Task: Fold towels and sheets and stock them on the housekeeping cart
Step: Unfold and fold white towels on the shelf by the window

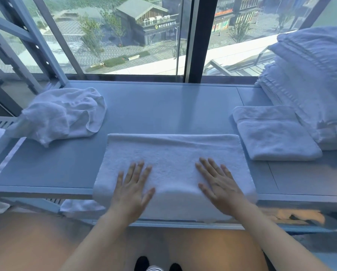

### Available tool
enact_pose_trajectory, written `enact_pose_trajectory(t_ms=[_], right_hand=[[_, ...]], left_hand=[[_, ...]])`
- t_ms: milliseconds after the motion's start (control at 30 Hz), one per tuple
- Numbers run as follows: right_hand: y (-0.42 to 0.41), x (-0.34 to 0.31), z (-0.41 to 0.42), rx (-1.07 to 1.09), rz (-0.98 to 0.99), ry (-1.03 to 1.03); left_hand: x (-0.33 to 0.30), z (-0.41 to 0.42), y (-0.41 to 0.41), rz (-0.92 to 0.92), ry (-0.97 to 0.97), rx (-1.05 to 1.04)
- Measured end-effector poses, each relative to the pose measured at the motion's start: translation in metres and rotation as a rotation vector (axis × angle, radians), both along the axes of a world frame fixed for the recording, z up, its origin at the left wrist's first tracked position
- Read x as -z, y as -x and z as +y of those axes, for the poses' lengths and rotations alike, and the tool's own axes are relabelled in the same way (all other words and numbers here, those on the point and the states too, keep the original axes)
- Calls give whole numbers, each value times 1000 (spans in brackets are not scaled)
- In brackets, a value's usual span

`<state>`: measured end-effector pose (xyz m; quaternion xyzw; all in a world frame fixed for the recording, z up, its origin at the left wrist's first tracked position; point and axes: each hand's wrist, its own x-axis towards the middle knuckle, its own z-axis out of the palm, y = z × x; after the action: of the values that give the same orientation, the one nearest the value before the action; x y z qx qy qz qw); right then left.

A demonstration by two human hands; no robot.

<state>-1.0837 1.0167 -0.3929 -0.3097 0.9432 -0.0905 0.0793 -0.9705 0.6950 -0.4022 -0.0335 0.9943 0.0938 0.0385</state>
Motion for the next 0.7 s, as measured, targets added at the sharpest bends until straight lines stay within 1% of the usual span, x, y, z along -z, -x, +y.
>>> enact_pose_trajectory(t_ms=[133,233,400,467,600,700], right_hand=[[-37,5,14,10,21,-13],[-24,2,7,37,-2,-15],[17,-7,-10,31,-26,-16],[19,-8,-8,9,-25,-12],[1,-4,9,-63,23,-6],[-13,-2,27,-51,54,9]], left_hand=[[9,8,-35,27,-12,22],[3,3,-17,9,-48,2],[-10,-6,24,-19,-44,-14],[-10,-7,23,-19,-28,-8],[-3,-7,-2,60,-27,13],[1,-6,-10,70,-14,16]])
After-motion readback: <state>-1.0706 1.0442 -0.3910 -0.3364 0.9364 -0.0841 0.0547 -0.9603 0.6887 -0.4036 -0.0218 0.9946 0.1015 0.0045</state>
